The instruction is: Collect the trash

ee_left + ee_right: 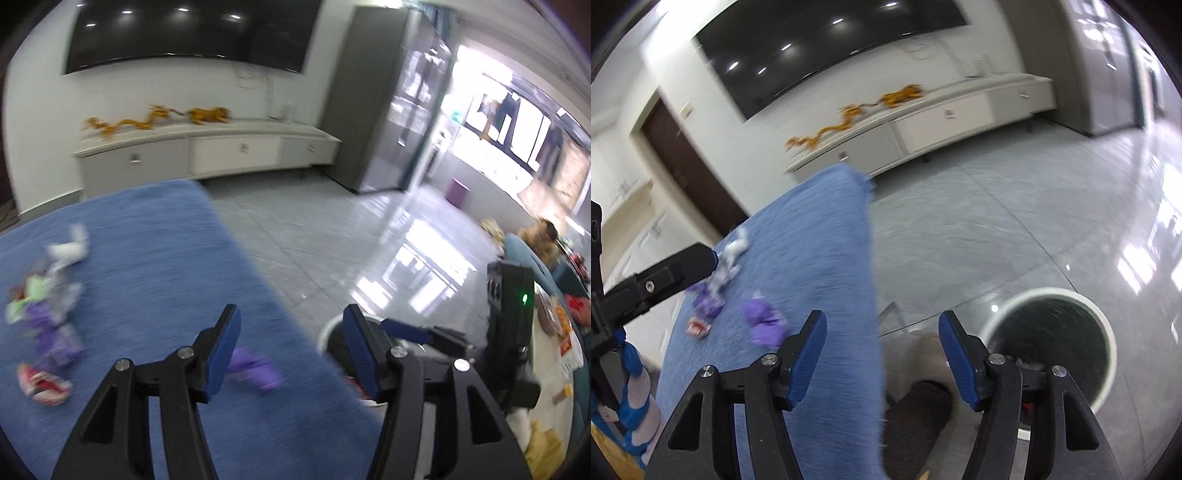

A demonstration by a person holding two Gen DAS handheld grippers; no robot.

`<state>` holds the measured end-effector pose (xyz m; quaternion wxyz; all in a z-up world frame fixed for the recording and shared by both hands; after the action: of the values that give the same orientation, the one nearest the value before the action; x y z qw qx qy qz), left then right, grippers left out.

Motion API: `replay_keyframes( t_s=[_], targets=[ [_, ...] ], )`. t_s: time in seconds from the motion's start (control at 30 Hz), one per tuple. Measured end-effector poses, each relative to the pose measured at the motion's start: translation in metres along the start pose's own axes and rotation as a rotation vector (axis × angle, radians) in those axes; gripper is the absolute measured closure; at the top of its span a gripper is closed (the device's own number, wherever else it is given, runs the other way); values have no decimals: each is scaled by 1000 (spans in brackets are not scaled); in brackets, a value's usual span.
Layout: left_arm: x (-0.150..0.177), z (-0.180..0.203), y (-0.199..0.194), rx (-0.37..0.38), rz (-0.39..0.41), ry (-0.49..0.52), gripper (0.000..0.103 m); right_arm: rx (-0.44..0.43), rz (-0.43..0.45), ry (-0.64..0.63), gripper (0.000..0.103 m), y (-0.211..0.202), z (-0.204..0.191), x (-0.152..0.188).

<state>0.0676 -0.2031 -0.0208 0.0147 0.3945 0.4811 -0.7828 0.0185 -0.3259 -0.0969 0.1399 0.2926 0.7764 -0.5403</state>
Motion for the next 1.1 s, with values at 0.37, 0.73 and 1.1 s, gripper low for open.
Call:
replay_keyframes(
  t_s=[0.37, 0.73, 1.1],
  targets=[
    [67, -182, -70, -258, 96, -241, 43, 3, -143, -192, 34, 78, -93, -3],
    [104, -237, -61, -293, 40, -379, 43, 58, -186, -287, 59, 106, -105, 6],
    [100, -212, -60, -335, 20, -339, 43, 50, 0, -124, 60, 36, -37, -25]
  ],
)
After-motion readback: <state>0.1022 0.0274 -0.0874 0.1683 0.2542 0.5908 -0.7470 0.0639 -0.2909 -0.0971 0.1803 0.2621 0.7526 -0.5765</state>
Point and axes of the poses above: each gripper's, at about its wrist camera, not at the fingertips, and y roughly the way its jaws point, z to its right, x to its underside, the point moved 10 cm from there along y, roughly the way its jaws point, and after that the axes turned 9 degrees about -z, right-handed, at the moved point
